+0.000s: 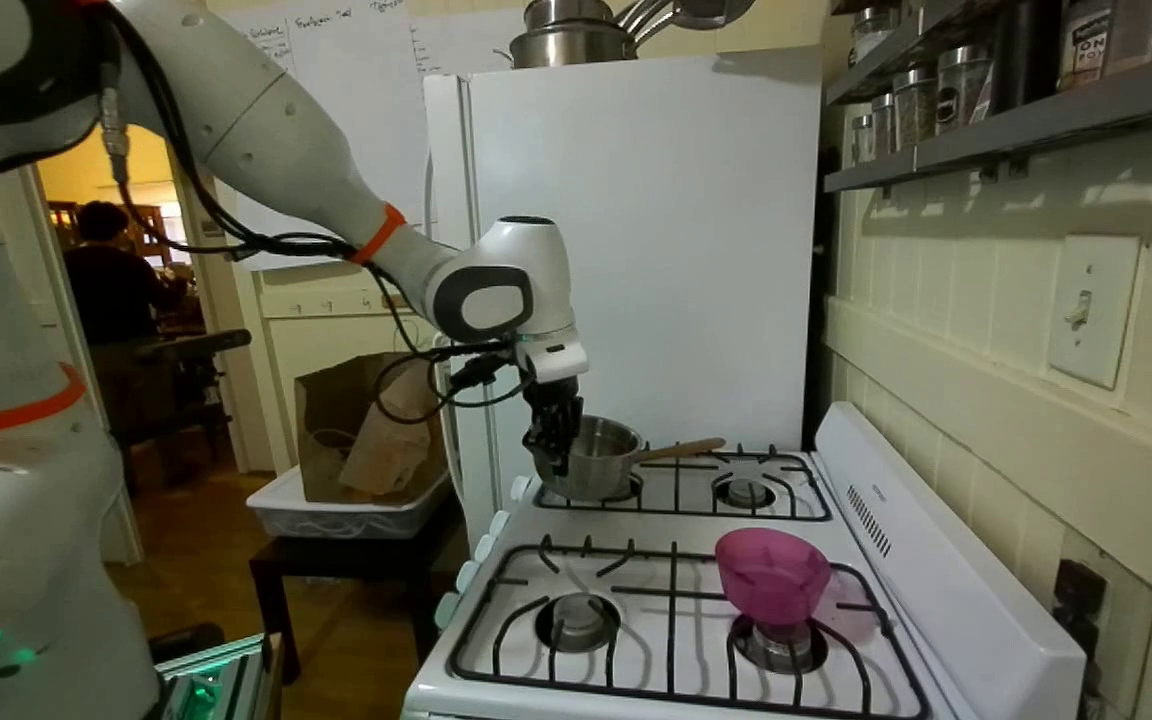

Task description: Move the silver bowl to the front right plate.

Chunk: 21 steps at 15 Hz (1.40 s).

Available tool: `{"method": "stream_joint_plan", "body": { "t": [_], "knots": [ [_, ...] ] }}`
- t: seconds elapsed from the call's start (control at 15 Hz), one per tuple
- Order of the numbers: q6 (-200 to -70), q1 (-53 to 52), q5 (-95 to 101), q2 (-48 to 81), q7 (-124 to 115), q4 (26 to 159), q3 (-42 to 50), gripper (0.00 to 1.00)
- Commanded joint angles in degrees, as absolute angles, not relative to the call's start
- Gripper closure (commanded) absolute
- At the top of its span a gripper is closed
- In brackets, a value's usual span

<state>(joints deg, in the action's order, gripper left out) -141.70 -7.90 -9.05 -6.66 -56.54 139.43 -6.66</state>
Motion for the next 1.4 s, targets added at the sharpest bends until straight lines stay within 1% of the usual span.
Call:
{"method": "stream_joint_plan", "body": {
  "t": [0.0,0.33,0.4,0.47,0.67,0.87,1.07,1.27,1.33],
  "knots": [
    [-146.7,-5.3,-4.2,-20.7,-68.3,153.4,-9.1,0.98],
    [-144.2,1.3,2.8,-33.7,-82.0,161.6,-14.0,0.98],
    [-143.0,2.7,3.7,-35.6,-83.9,161.7,-14.7,0.98],
    [-141.1,4.6,4.8,-34.4,-86.2,158.1,-15.6,0.98],
    [-140.4,7.4,4.3,-36.2,-91.0,157.8,-15.5,0.98],
    [-139.7,5.7,-0.9,-34.8,-91.7,157.5,-12.6,0.98],
    [-140.1,0.5,-10.4,-32.8,-87.6,157.6,-8.0,0.98],
    [-136.6,-0.4,-14.9,-32.4,-89.7,157.8,-7.7,0.98],
    [-138.7,1.0,-12.0,-32.2,-88.5,157.7,-8.7,0.92]
  ]
}}
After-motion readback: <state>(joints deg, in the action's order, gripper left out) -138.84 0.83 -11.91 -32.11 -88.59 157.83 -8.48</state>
